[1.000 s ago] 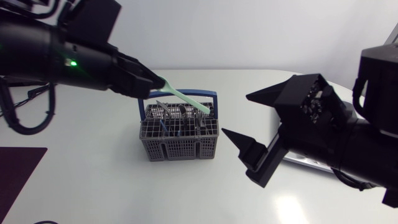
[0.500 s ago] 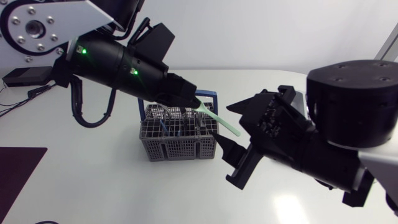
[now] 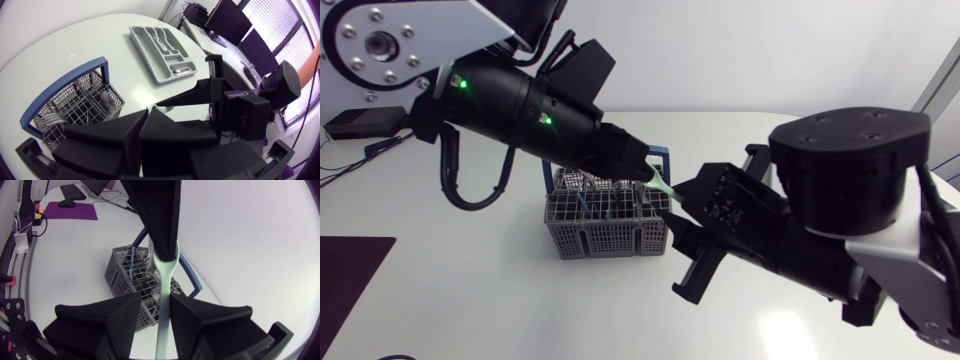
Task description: Unload the cutlery basket into the drawer organizer.
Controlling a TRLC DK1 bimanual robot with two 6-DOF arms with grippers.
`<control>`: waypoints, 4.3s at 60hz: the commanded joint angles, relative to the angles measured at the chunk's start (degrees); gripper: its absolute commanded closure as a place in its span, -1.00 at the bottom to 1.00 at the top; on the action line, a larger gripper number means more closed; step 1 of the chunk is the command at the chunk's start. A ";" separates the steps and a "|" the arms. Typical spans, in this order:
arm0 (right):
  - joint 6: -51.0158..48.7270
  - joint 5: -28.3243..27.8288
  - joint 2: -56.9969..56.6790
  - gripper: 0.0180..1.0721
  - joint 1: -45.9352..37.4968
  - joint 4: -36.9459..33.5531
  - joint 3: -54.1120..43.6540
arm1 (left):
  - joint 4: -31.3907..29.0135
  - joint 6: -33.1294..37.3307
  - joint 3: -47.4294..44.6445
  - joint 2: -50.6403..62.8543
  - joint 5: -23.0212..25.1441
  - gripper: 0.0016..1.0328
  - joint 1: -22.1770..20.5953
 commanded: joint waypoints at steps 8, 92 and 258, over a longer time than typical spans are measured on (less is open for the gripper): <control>-1.06 0.03 0.72 0.47 -0.33 -0.12 1.14 | -0.72 0.02 0.41 0.97 0.42 0.57 -0.15; -28.74 -42.25 -5.61 0.73 -53.07 -13.39 -12.04 | 2.62 9.78 -5.65 -9.14 -1.25 -0.67 16.46; -28.92 -35.66 -8.51 -0.77 -45.77 -16.38 -15.21 | 49.47 34.04 -44.06 -9.58 -6.52 -0.50 13.83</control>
